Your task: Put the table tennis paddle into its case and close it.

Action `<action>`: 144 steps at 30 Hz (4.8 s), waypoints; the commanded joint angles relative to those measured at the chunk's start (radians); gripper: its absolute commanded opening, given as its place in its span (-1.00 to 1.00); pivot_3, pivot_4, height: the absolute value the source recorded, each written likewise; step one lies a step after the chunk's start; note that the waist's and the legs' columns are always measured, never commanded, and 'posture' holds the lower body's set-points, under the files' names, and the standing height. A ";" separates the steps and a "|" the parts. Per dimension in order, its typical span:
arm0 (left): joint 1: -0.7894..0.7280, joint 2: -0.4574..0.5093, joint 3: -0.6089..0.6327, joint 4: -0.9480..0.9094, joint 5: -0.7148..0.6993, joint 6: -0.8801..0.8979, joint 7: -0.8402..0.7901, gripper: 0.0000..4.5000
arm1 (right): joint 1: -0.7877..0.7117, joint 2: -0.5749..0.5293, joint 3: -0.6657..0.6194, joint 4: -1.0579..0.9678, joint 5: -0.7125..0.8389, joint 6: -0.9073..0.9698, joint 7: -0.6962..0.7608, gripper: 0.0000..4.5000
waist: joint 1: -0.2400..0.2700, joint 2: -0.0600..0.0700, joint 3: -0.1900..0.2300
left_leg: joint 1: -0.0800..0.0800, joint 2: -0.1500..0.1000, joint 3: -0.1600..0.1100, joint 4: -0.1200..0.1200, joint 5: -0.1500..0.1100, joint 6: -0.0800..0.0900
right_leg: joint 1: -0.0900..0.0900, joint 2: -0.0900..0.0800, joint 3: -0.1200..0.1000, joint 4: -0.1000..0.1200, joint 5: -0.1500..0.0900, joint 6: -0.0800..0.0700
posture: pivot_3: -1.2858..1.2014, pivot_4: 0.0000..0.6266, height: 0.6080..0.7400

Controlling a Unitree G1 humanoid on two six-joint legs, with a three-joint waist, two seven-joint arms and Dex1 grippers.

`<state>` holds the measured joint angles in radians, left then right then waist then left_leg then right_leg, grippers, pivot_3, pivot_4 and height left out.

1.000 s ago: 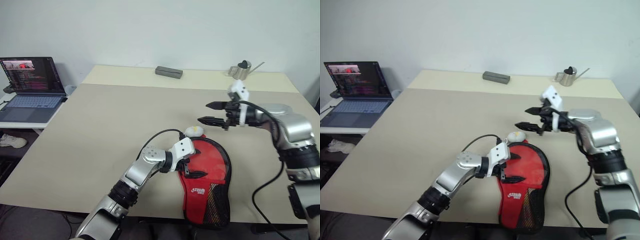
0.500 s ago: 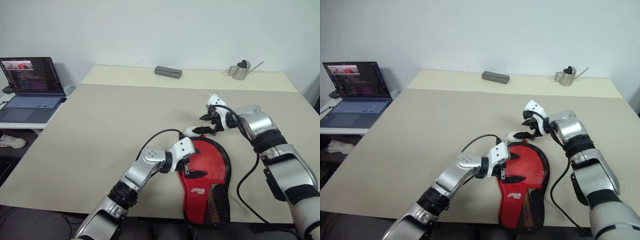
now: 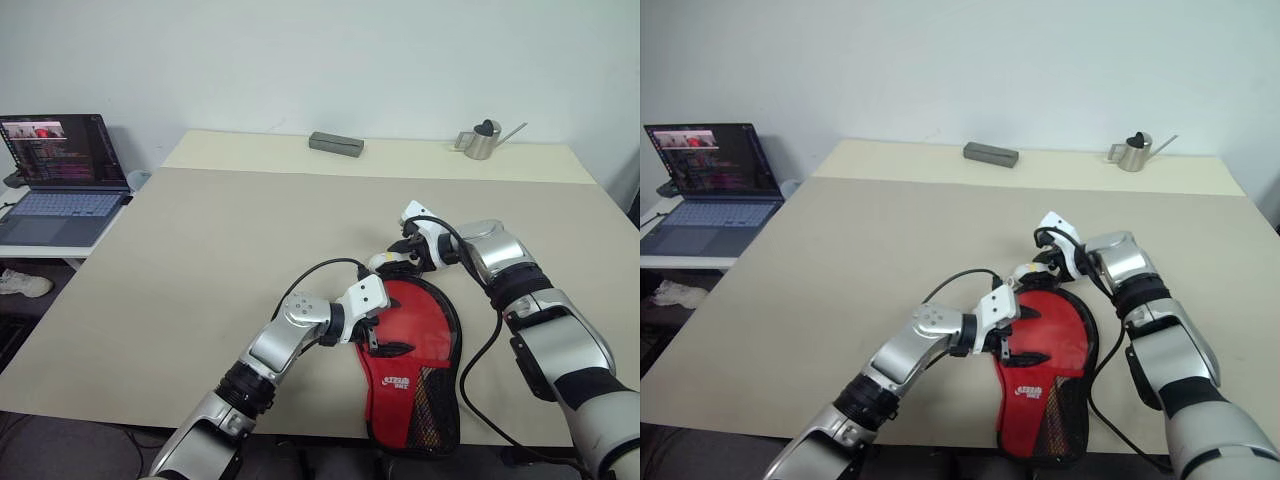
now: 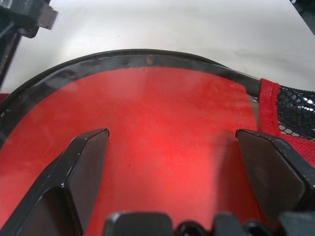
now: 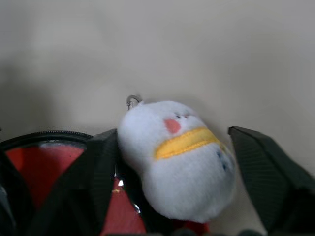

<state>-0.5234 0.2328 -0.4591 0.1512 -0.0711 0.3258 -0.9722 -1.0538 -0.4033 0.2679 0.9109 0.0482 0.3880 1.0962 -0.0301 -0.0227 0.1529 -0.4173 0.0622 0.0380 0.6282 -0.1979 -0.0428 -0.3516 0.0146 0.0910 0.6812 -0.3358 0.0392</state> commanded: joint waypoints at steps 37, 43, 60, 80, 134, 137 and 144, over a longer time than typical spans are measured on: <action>0.039 0.029 -0.048 0.006 0.002 0.106 -0.051 1.00 | 0.345 -0.428 -0.120 -0.568 -0.022 0.065 0.020 -0.99 | 0.000 0.000 0.000 | 0.000 0.000 0.000 -0.001 0.000 0.000 | 0.000 0.000 0.002 -0.001 0.000 0.000 | 0.03 -0.52 1.00; 0.038 0.031 -0.052 0.004 0.000 0.112 -0.057 1.00 | 0.328 -0.486 -0.154 -0.569 -0.001 0.074 0.034 -0.99 | 0.000 0.000 0.000 | 0.000 0.000 0.000 -0.001 0.000 0.000 | 0.000 0.000 0.002 -0.002 0.000 0.000 | 0.03 -0.52 1.00; 0.055 0.032 -0.058 -0.018 -0.001 0.131 -0.065 1.00 | 0.857 -0.731 -0.276 -1.069 0.219 0.247 0.216 -0.99 | 0.002 0.001 0.000 | 0.000 0.000 -0.003 -0.001 -0.001 0.001 | 0.002 0.000 0.001 -0.004 -0.001 -0.001 | 0.03 -0.52 1.00; 0.062 0.033 -0.066 -0.025 -0.013 0.140 -0.072 1.00 | 1.566 -0.823 -0.704 -1.544 0.390 0.338 0.376 -0.99 | 0.005 -0.003 0.000 | 0.000 -0.001 -0.006 -0.001 -0.001 0.000 | 0.006 0.000 -0.002 -0.006 -0.006 0.003 | 0.03 -0.52 1.00; -0.025 0.003 0.138 -0.009 -0.100 -0.086 -0.031 1.00 | 1.284 -0.832 -0.742 -1.458 0.715 0.492 0.300 -0.16 | 0.026 -0.001 0.001 | -0.004 -0.001 -0.011 0.000 -0.007 0.002 | 0.014 -0.001 -0.019 -0.018 -0.005 -0.001 | 0.03 -0.52 1.00; -0.053 0.030 0.184 -0.022 -0.147 -0.074 -0.070 1.00 | 1.194 -0.819 -0.737 -1.398 0.757 0.546 0.242 -0.16 | 0.021 -0.001 0.001 | -0.003 -0.001 -0.011 0.000 -0.007 0.002 | 0.014 -0.001 -0.019 -0.017 -0.005 -0.001 | 0.03 -0.52 1.00; -0.096 0.223 0.259 -0.125 -0.289 0.027 -0.281 1.00 | 1.053 -0.799 -0.677 -1.347 0.805 0.652 0.114 -0.16 | 0.019 0.000 0.002 | -0.003 0.000 -0.010 -0.001 -0.007 0.002 | 0.014 -0.001 -0.019 -0.017 -0.005 -0.001 | 0.03 -0.52 1.00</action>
<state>-0.5986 0.4192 -0.2301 0.0918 -0.3141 0.3311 -1.1933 0.0160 -1.2066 -0.4082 -0.4271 0.8328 1.0184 1.2335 -0.0114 -0.0228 0.1551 -0.4202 0.0621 0.0278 0.6272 -0.2046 -0.0404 -0.3377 0.0138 0.0720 0.6642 -0.3410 0.0378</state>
